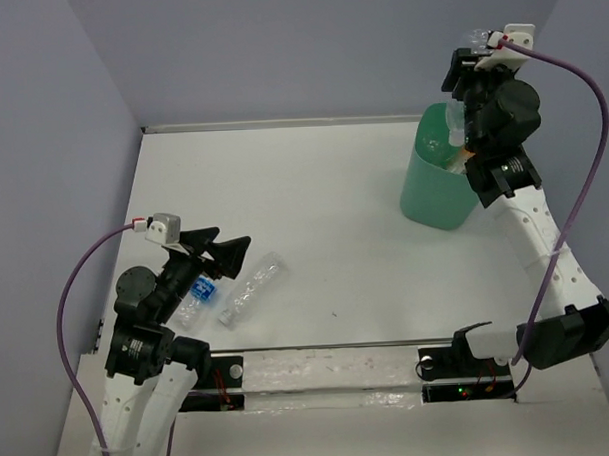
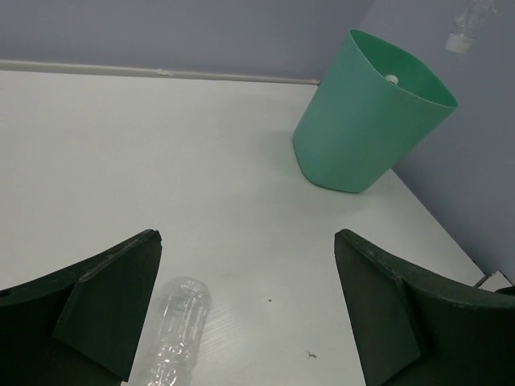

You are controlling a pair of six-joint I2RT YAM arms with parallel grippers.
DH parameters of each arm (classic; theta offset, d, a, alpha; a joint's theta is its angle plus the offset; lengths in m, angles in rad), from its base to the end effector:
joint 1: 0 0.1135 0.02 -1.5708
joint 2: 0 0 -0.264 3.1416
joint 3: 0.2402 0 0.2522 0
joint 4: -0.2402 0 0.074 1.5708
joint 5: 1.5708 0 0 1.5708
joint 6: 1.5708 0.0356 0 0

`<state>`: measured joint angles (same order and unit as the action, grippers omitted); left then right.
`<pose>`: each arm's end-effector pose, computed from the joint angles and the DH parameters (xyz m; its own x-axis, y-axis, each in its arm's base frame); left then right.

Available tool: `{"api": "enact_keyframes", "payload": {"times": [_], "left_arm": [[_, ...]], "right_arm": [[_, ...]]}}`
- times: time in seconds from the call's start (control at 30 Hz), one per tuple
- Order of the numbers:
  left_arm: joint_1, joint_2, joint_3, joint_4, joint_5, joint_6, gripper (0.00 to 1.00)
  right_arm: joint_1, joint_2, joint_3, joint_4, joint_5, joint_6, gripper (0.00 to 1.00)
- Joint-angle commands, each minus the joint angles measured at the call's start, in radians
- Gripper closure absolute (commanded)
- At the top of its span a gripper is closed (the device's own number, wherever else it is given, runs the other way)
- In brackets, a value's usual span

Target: Put the plastic bottles in the bin

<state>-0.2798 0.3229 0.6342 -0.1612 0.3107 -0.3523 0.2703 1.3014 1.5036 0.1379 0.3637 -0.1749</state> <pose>0.0846 -0.0356 0.3456 -0.0561 -0.3257 -0.9438 0.5691 0.7663 -0.2983 0.2720 0.0622 0.5117 0.3038 -0.0846 -0.9490 0.1285 0.9906 -0.0472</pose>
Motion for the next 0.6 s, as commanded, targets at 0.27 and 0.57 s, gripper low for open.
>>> {"api": "enact_keyframes", "payload": {"times": [0.27, 0.57], "left_arm": [[-0.013, -0.010, 0.001, 0.042, 0.018, 0.009, 0.01], [-0.013, 0.010, 0.002, 0.042, 0.016, 0.009, 0.01]], "right_arm": [[-0.146, 0.087, -0.213, 0.210, -0.029, 0.109, 0.36], [-0.146, -0.060, -0.220, 0.046, -0.169, 0.331, 0.00]]}}
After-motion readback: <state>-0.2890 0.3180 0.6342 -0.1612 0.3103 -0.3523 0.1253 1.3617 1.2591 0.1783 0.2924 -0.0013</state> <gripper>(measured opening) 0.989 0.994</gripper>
